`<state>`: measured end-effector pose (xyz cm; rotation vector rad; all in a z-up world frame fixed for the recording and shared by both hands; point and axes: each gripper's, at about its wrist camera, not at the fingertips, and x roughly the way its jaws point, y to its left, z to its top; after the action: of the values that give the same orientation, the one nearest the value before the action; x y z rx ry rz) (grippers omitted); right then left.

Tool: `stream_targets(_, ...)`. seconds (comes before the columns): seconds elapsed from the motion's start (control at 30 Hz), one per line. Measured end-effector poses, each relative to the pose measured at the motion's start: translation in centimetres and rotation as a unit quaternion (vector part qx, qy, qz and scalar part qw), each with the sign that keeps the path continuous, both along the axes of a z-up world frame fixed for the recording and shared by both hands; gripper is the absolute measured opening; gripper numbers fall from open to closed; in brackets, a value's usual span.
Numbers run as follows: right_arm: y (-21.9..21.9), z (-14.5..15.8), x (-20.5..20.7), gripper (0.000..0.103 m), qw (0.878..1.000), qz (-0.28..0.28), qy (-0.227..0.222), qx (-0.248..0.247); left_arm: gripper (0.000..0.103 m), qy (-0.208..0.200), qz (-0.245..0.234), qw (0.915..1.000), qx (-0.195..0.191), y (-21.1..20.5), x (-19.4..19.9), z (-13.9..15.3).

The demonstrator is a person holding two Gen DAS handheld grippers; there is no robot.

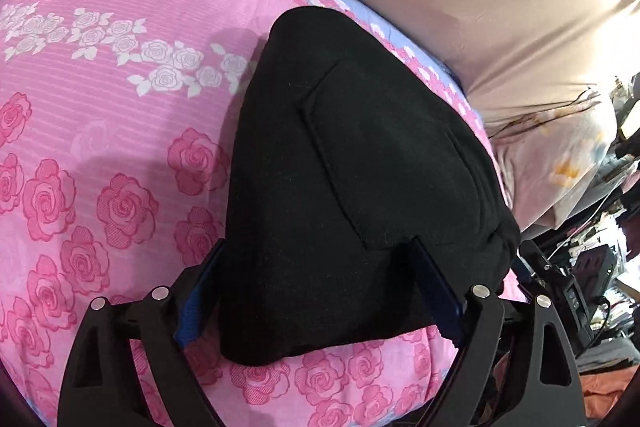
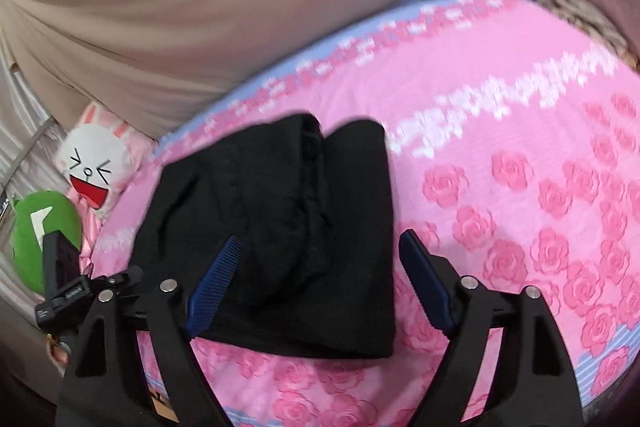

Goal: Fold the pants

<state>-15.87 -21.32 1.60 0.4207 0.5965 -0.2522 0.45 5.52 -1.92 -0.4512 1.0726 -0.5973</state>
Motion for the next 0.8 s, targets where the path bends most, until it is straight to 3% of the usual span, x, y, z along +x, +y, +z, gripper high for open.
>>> stream_targets(0.1, 0.9, -0.5, 1.8, 0.077, 0.999, 0.039, 0.014, 0.002, 0.086, -0.010, 0.003, 0.9999, 0.010, -0.3, -0.5, 0.1)
stream_targets(0.17, 1.2, -2.1, 3.6, 0.037, 0.998, 0.055, 0.036, 0.009, 0.086, -0.016, 0.002, 0.9997, 0.017, -0.7, -0.9, 0.4)
stream_targets(0.23, 1.4, -1.9, 3.9, 0.019, 0.998, 0.062, 0.028, 0.008, 0.086, -0.021, 0.003, 0.9994, 0.026, -0.9, -1.0, 0.6)
stream_targets(0.33, 2.2, 1.8, 1.5, 0.016, 0.997, 0.073, -0.033, -0.004, 0.086, -0.035, -0.001, 0.9986, 0.039, -1.1, -1.5, 1.4)
stream_targets(0.43, 2.4, 2.4, -0.1, 0.016, 0.997, 0.057, -0.017, -0.054, 0.086, -0.039, -0.009, 0.9985, 0.038, -1.2, -1.6, 1.5)
stream_targets(0.53, 0.8, -2.7, 0.7, 0.023, 0.996, 0.030, 0.063, -0.054, 0.086, -0.031, -0.015, 0.9987, 0.039, -2.0, -1.1, 0.7)
stream_targets(0.6, 0.8, -2.5, 0.2, 0.029, 0.998, 0.021, 0.043, -0.047, 0.087, -0.021, -0.010, 0.9990, 0.039, -2.3, -0.9, 0.1)
stream_targets(0.67, 0.7, -1.1, -0.3, 0.052, 0.998, 0.006, 0.024, -0.052, 0.087, -0.015, -0.005, 0.9991, 0.038, -2.2, -0.7, -0.1)
stream_targets(0.8, -1.2, -0.9, -0.4, 0.083, 0.999, -0.007, 0.024, -0.022, 0.087, -0.003, -0.006, 0.9997, 0.022, -1.9, -0.2, -0.5)
